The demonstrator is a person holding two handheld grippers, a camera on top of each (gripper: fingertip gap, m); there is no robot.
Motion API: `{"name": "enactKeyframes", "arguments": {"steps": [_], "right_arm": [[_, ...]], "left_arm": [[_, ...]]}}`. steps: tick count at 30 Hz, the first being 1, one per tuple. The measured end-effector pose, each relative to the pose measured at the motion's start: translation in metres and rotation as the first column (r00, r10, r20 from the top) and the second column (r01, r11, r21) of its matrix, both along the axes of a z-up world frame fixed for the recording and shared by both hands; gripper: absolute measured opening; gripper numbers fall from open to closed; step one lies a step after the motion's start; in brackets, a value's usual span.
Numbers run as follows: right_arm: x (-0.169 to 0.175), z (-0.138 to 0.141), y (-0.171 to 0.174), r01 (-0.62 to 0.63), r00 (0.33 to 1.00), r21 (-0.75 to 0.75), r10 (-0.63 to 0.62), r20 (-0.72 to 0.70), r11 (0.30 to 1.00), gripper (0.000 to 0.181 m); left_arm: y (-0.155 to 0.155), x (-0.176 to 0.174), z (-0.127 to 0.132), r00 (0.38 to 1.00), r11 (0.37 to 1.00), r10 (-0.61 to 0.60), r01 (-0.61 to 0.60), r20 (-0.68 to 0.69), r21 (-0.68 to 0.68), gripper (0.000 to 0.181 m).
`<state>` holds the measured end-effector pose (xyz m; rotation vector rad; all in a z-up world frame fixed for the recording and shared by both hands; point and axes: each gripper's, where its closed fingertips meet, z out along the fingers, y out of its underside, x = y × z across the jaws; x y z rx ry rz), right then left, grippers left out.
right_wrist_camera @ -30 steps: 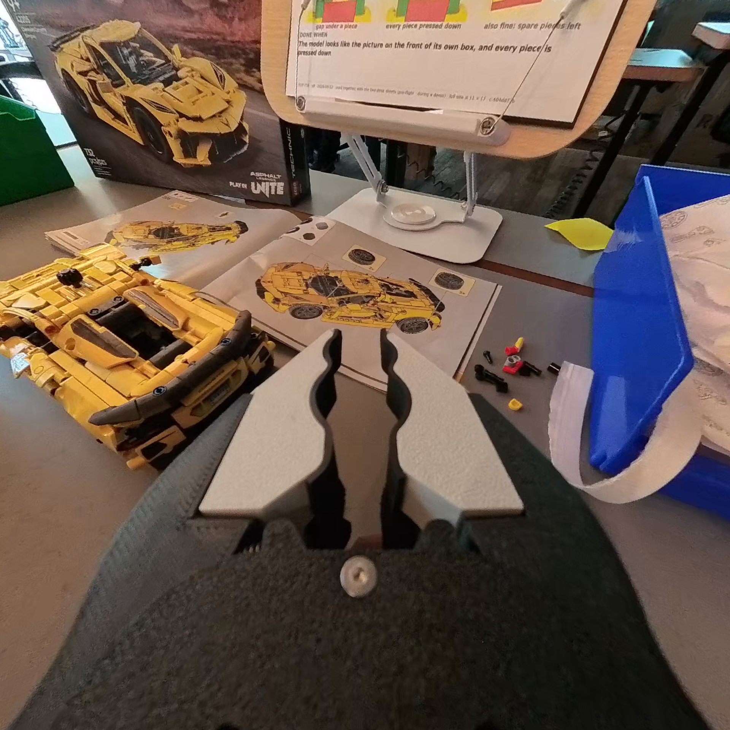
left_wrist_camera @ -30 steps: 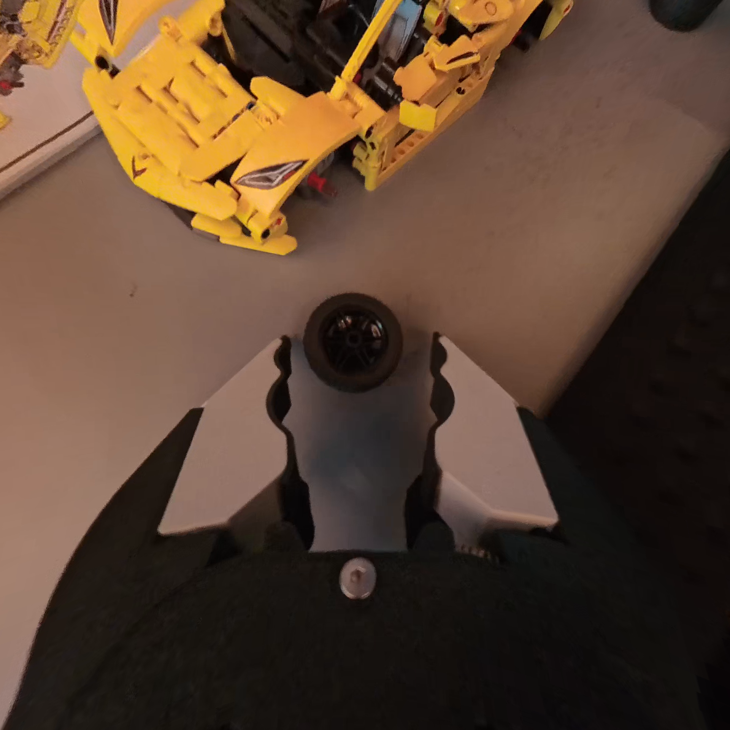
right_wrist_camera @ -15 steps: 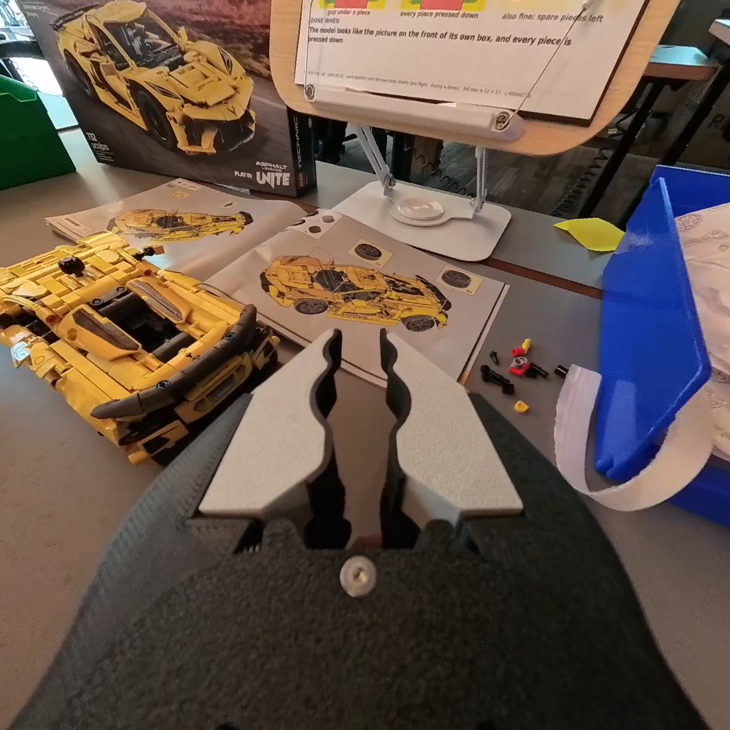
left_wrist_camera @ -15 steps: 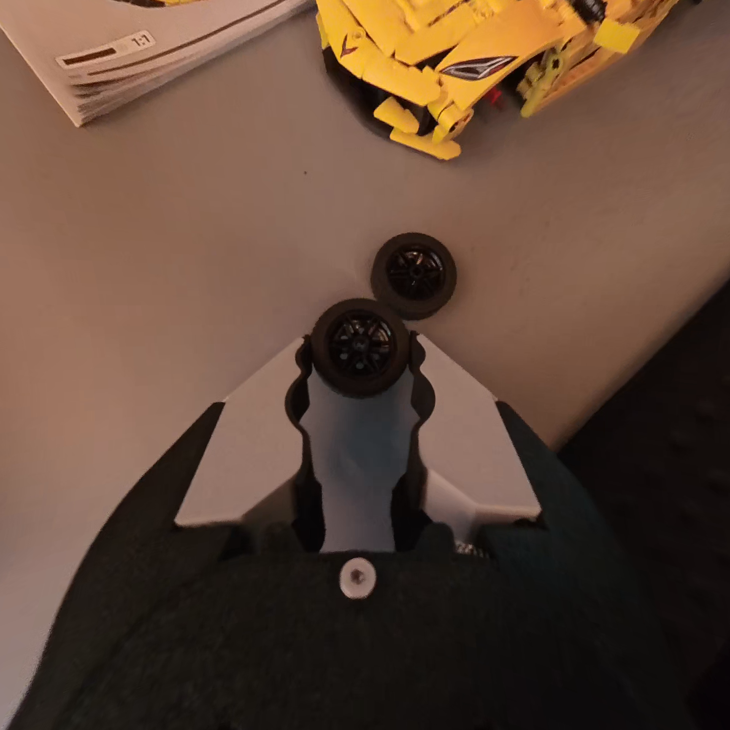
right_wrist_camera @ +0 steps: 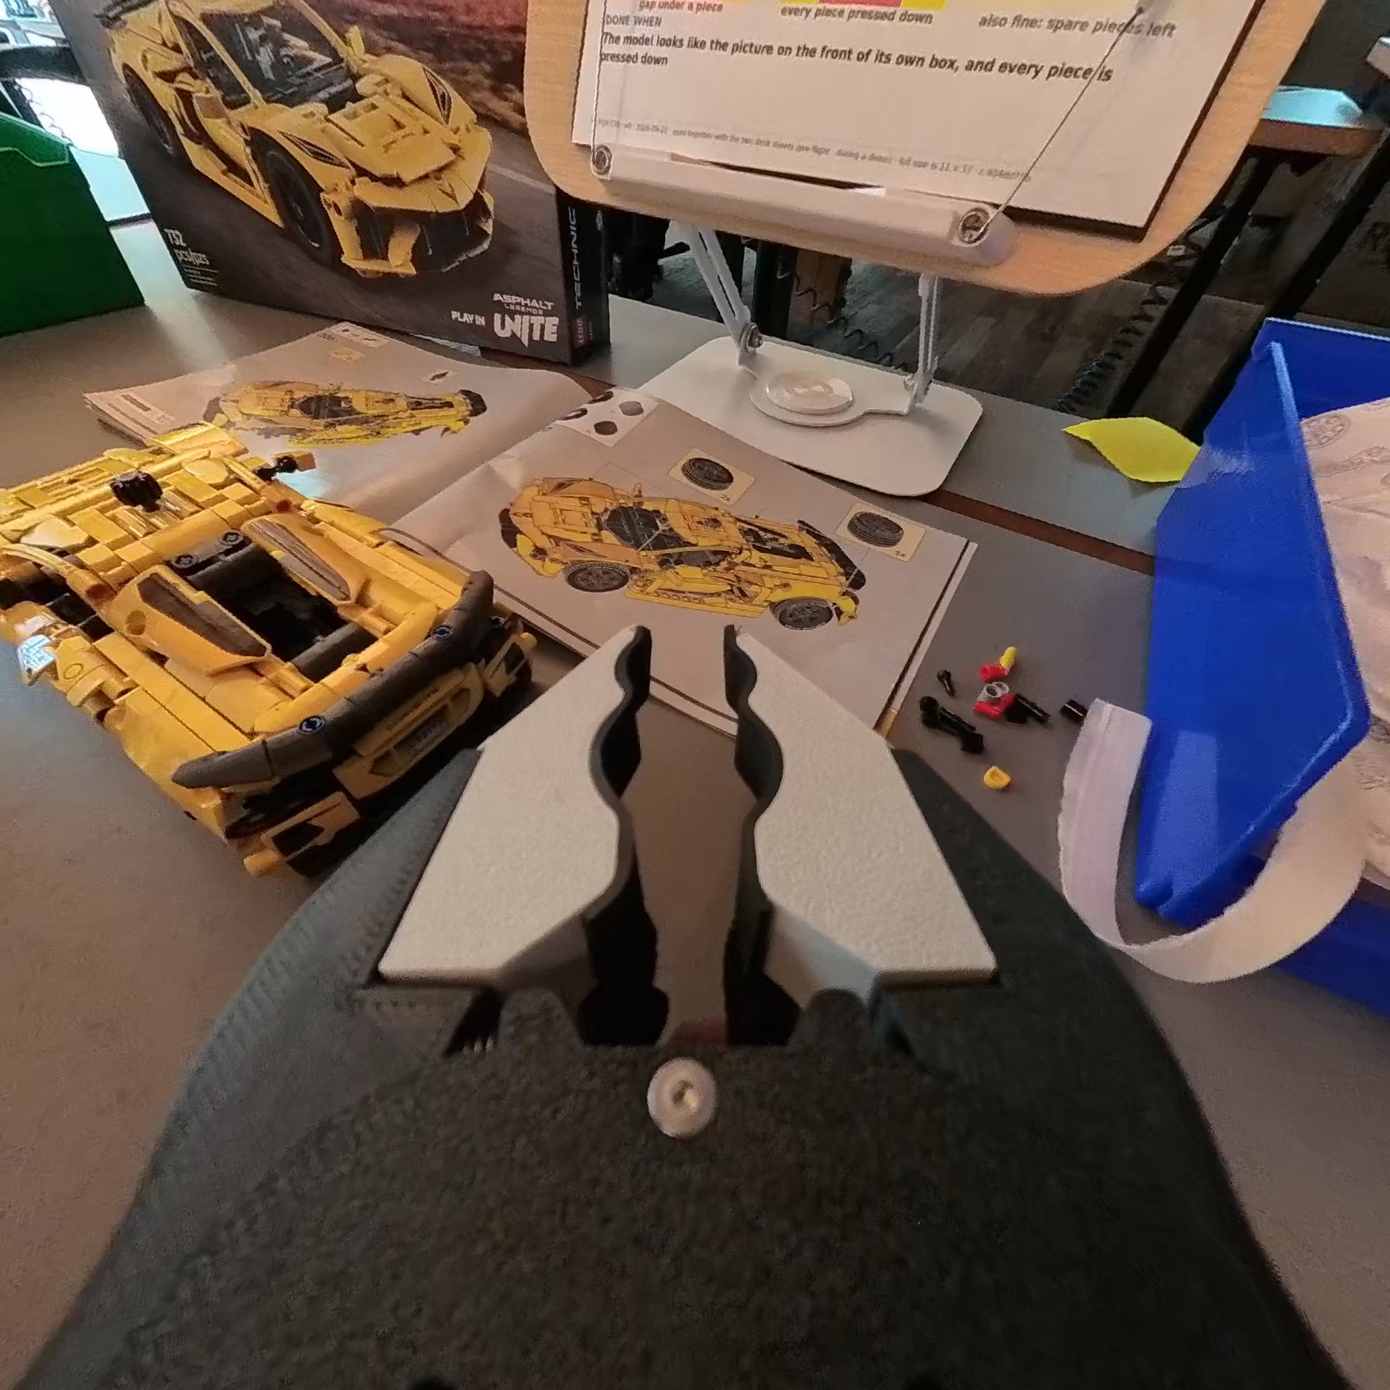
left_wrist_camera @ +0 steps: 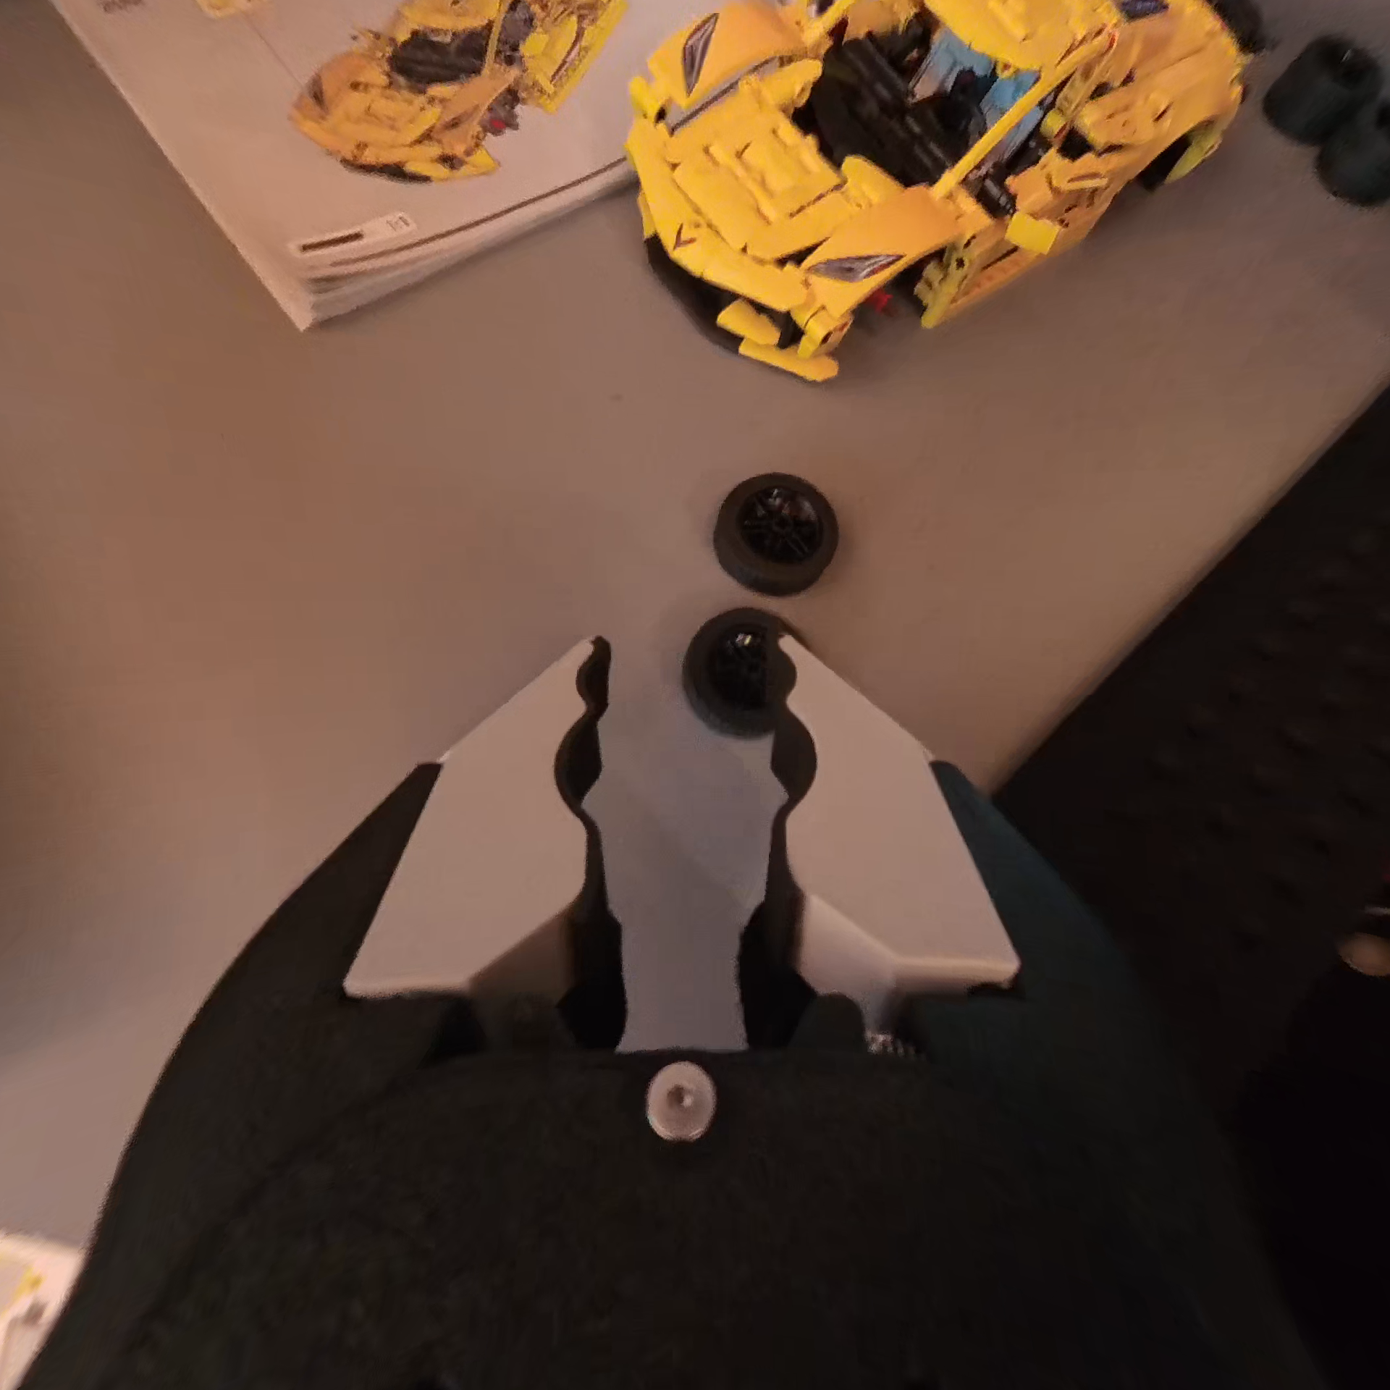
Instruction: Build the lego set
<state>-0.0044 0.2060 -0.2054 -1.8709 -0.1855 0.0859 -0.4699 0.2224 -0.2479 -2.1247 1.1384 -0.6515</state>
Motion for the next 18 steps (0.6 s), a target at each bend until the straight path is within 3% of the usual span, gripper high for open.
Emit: {"name": "enactKeyframes", "arguments": {"steps": [6,18], "right_arm": [[-0.002,-0.001,0.001,-0.006,1.0,-0.006,0.006,0.014,1.0,0.018],[-0.001,-0.004,0.001,-0.006,0.999,-0.017,0.006,0.035,1.0,0.018]], "left_arm": [[-0.026,-0.017,-0.018,0.99,0.991,-0.113,0.106,-0.089,-0.076,0.054],[-0.02,0.016,-0.04,0.982,0.986,-0.167,0.168,-0.082,-0.004,0.054]]}}
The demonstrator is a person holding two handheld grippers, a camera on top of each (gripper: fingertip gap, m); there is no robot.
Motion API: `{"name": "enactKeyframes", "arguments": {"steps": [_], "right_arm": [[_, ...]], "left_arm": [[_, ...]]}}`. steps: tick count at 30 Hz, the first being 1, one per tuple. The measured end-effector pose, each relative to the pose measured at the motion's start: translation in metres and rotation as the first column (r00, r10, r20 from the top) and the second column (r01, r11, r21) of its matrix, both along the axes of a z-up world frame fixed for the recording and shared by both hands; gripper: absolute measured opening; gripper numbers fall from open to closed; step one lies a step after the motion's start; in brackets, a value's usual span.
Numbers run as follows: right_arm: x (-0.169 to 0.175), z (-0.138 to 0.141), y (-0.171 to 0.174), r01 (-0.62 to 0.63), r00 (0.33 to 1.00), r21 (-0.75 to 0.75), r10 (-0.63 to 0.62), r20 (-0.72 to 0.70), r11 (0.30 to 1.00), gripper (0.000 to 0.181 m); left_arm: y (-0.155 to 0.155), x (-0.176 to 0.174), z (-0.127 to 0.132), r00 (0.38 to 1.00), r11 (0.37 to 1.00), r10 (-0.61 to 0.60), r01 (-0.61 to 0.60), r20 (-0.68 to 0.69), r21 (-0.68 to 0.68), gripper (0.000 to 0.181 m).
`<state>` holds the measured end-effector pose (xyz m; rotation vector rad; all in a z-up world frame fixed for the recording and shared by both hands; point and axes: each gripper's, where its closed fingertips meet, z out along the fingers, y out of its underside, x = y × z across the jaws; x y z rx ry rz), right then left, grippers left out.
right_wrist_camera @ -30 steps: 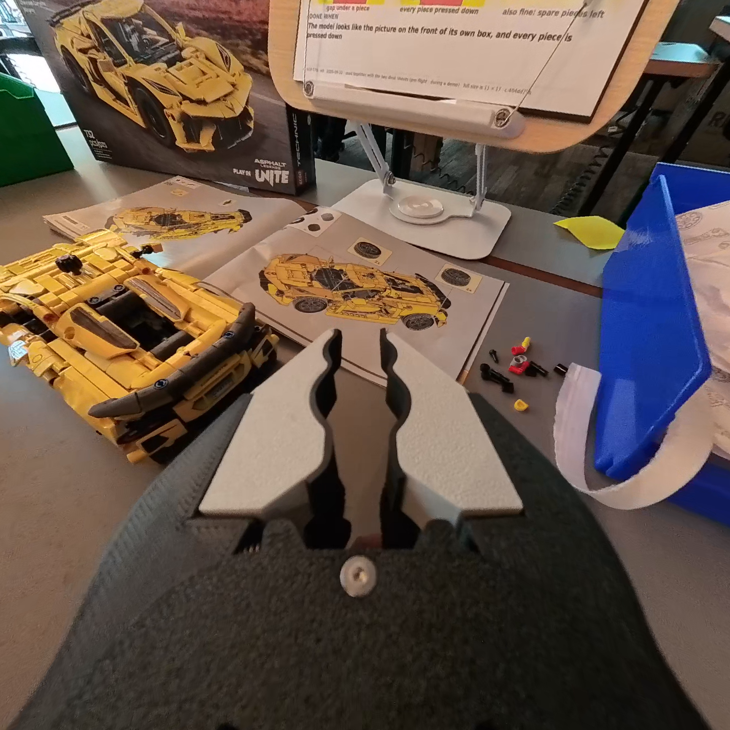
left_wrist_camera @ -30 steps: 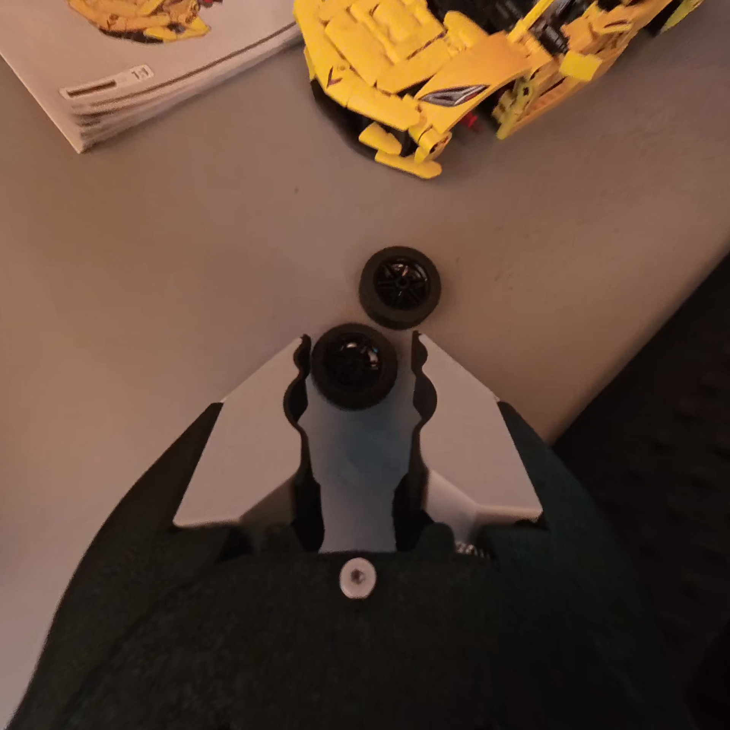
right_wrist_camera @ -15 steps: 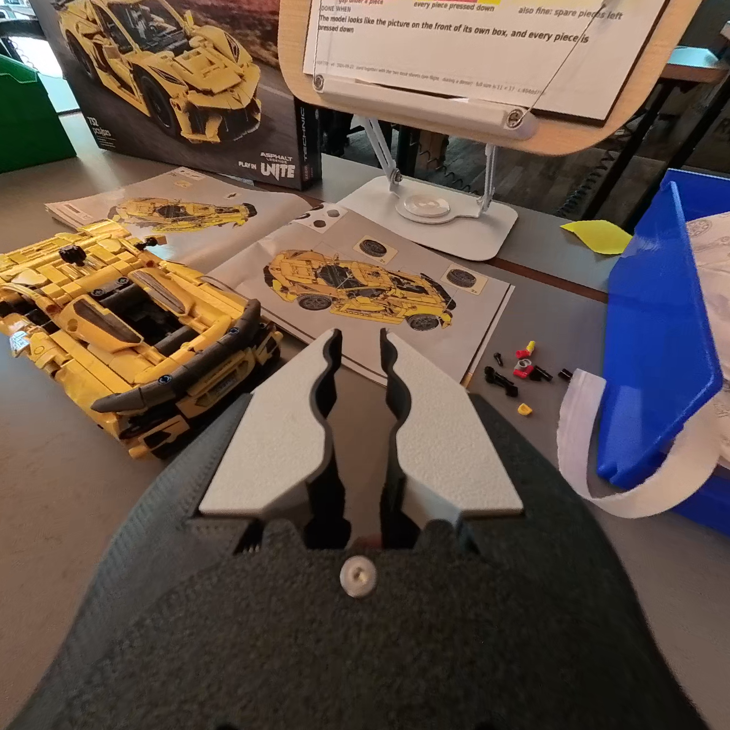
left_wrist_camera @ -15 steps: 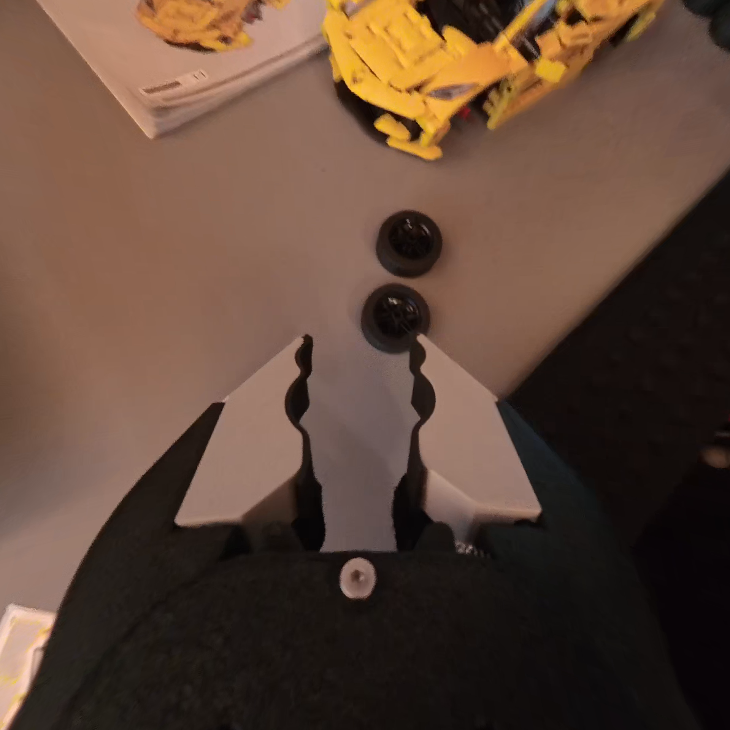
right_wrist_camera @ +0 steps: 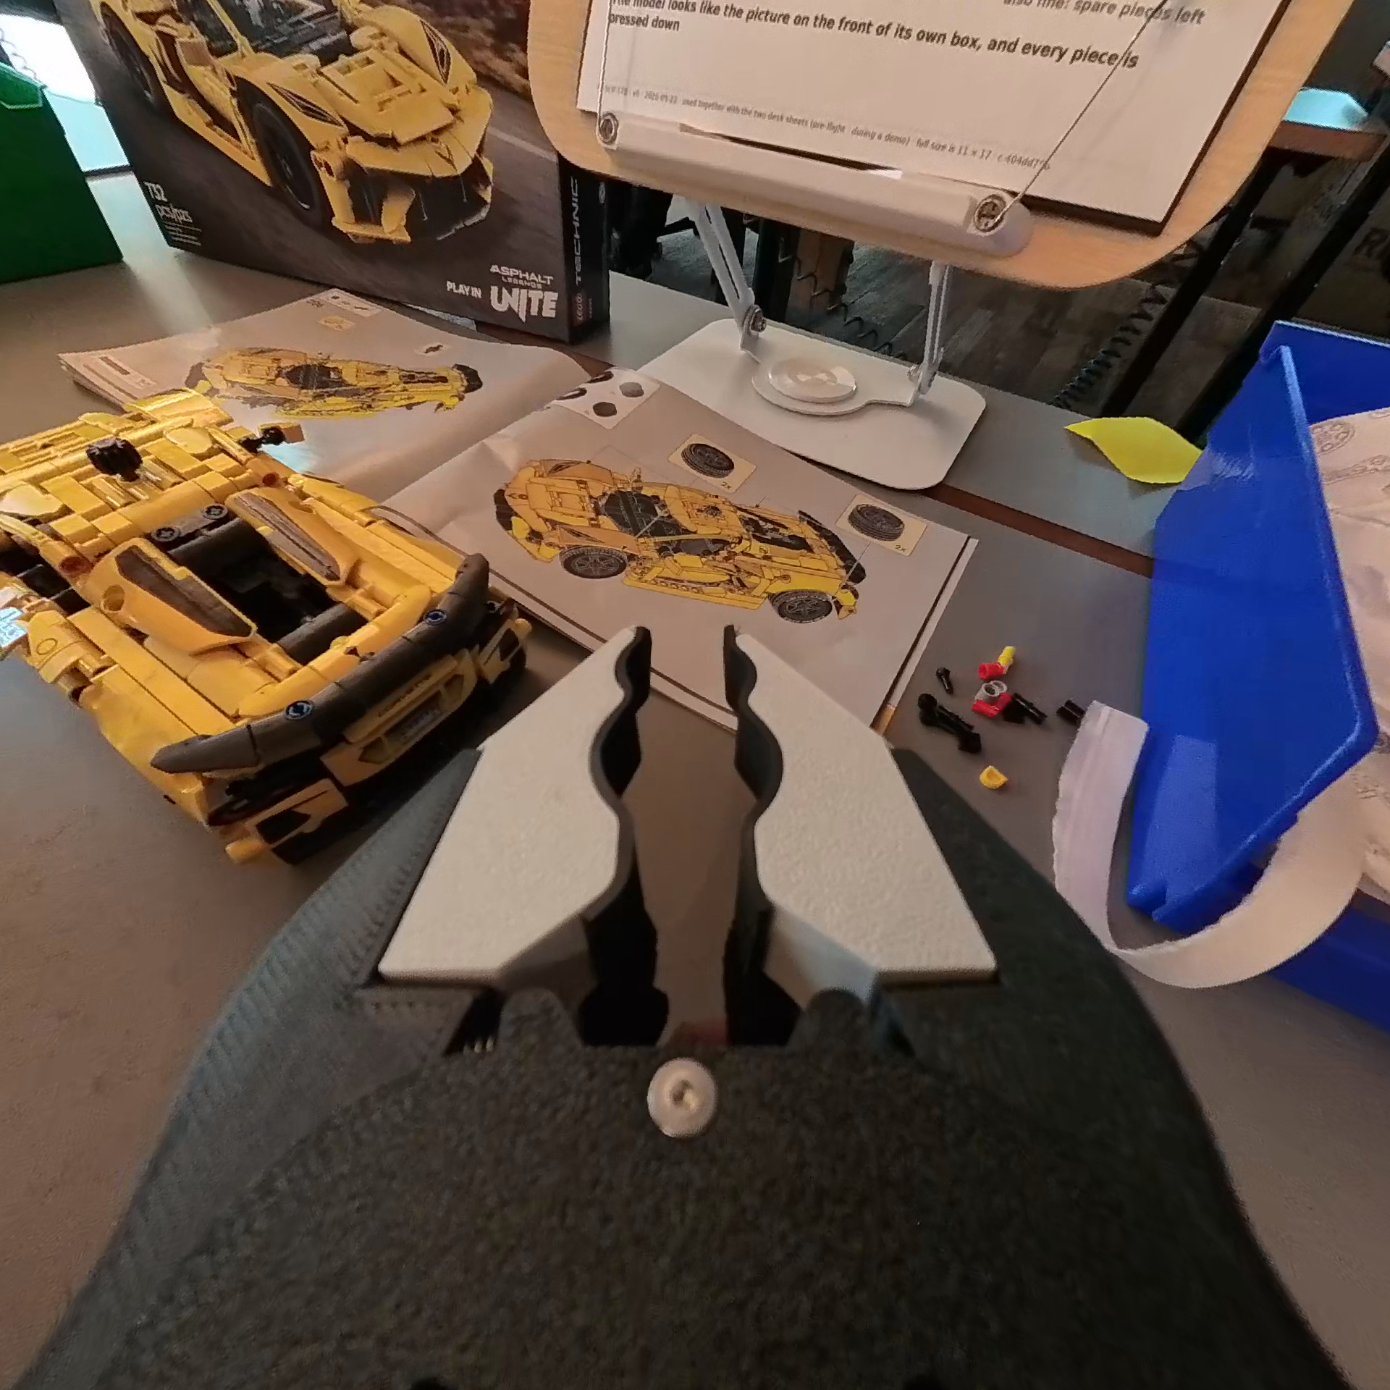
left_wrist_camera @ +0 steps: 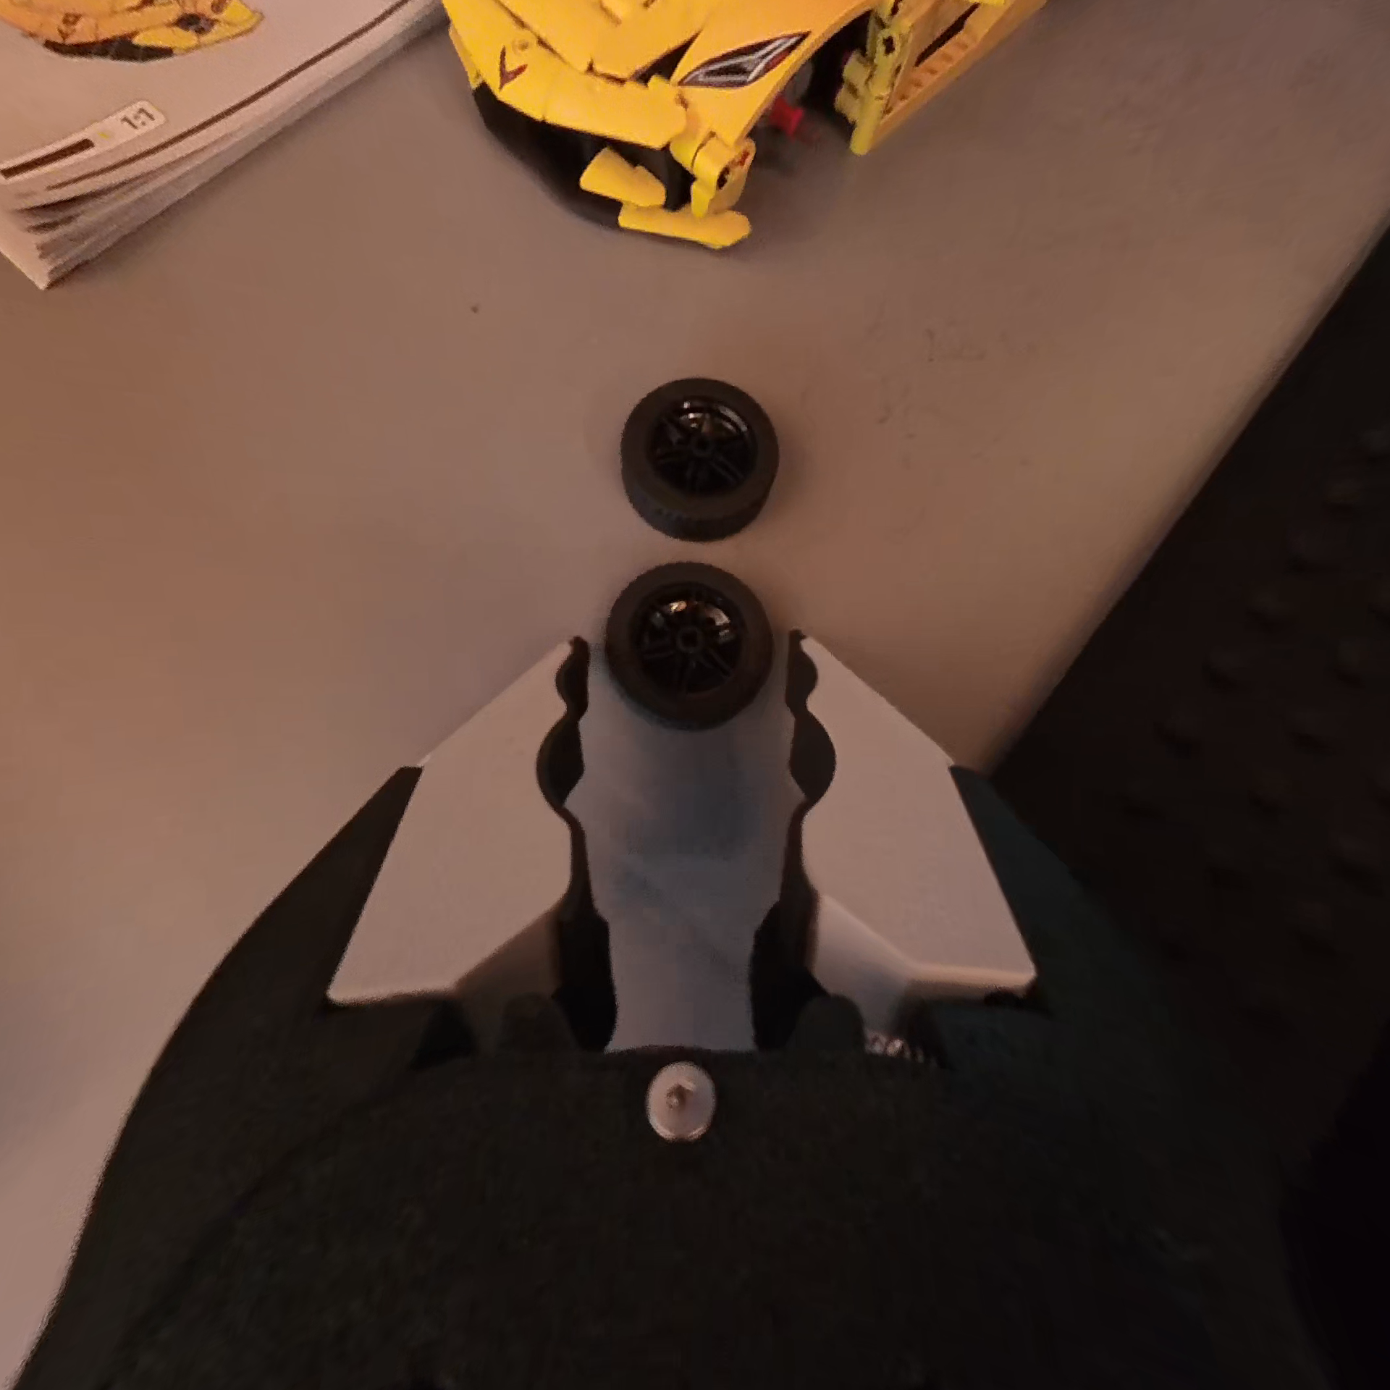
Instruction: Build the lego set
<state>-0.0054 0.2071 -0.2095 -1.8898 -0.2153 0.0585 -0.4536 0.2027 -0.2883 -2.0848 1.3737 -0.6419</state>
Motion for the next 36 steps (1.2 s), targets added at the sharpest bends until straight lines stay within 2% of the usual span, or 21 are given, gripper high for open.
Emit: {"name": "enactKeyframes", "arguments": {"steps": [1,3,4,5,6,7,8,9,10,11,12,14,18,23,31,34,35,36], "right_arm": [[0.0,0.0,0.0,-0.001,1.0,0.001,0.001,0.002,1.0,0.018],[-0.001,0.001,0.0,-0.004,1.0,0.003,0.004,0.002,1.0,0.018],[-0.002,0.001,0.0,-0.006,1.0,0.004,0.006,0.001,1.0,0.018],[-0.002,0.001,0.0,-0.007,1.0,0.006,0.007,0.0,1.0,0.018],[-0.002,0.002,0.0,-0.008,1.0,0.008,0.008,-0.002,1.0,0.018],[-0.003,0.002,0.0,-0.009,1.0,0.009,0.009,-0.003,1.0,0.018],[-0.003,0.002,0.0,-0.009,1.0,0.008,0.009,-0.003,1.0,0.018],[-0.003,0.002,0.0,-0.008,1.0,0.008,0.008,-0.002,1.0,0.018],[-0.002,0.002,0.0,-0.007,1.0,0.008,0.007,-0.001,1.0,0.018],[-0.002,0.002,0.0,-0.007,1.0,0.008,0.007,-0.001,1.0,0.018],[-0.002,0.003,0.0,-0.007,1.0,0.011,0.007,-0.002,1.0,0.018],[-0.002,0.003,0.0,-0.007,1.0,0.014,0.007,-0.002,1.0,0.018],[-0.002,0.003,-0.001,-0.007,1.0,0.013,0.007,0.003,1.0,0.018],[-0.002,0.002,-0.001,-0.006,1.0,0.01,0.006,0.011,1.0,0.018],[-0.002,0.001,0.0,-0.006,1.0,0.005,0.006,0.023,1.0,0.018],[-0.002,0.001,0.0,-0.007,1.0,0.005,0.007,0.027,1.0,0.018],[-0.006,0.004,-0.001,-0.023,1.0,0.013,0.023,0.018,1.0,0.019],[-0.019,0.015,-0.005,-0.076,0.996,0.042,0.078,-0.032,0.996,0.018]], "left_arm": [[-0.001,0.0,-0.002,1.0,1.0,-0.006,0.005,-0.005,-0.015,0.046],[0.0,0.0,0.001,1.0,0.999,0.017,-0.017,0.015,-0.051,0.045],[0.001,0.003,0.008,0.997,0.995,0.038,-0.032,0.07,-0.091,0.045],[0.001,0.01,0.025,0.978,0.988,0.068,-0.039,0.196,-0.149,0.045],[0.002,0.019,0.05,0.92,0.973,0.113,-0.026,0.376,-0.229,0.045],[0.001,0.026,0.084,0.797,0.943,0.174,0.033,0.578,-0.33,0.045],[0.001,0.026,0.125,0.595,0.896,0.247,0.161,0.765,-0.415,0.045],[0.003,0.015,0.163,0.345,0.832,0.343,0.32,0.874,-0.453,0.044],[0.008,-0.001,0.188,0.138,0.765,0.443,0.458,0.886,-0.453,0.043],[0.012,-0.01,0.198,0.03,0.717,0.507,0.539,0.861,-0.441,0.042],[0.012,-0.009,0.199,0.011,0.703,0.524,0.559,0.851,-0.44,0.041],[0.008,0.0,0.198,0.032,0.722,0.501,0.537,0.865,-0.437,0.044],[0.006,-0.001,0.206,-0.027,0.679,0.536,0.607,0.844,-0.412,0.043],[0.002,0.003,0.206,-0.029,0.655,0.544,0.639,0.838,-0.404,0.043],[-0.005,0.009,0.209,-0.01,0.65,0.522,0.653,0.853,-0.39,0.044],[-0.007,0.017,0.204,0.037,0.668,0.504,0.616,0.863,-0.417,0.044],[-0.008,0.025,0.199,0.087,0.701,0.474,0.564,0.876,-0.436,0.044],[-0.011,0.037,0.192,0.171,0.763,0.414,0.47,0.894,-0.444,0.044]]}}
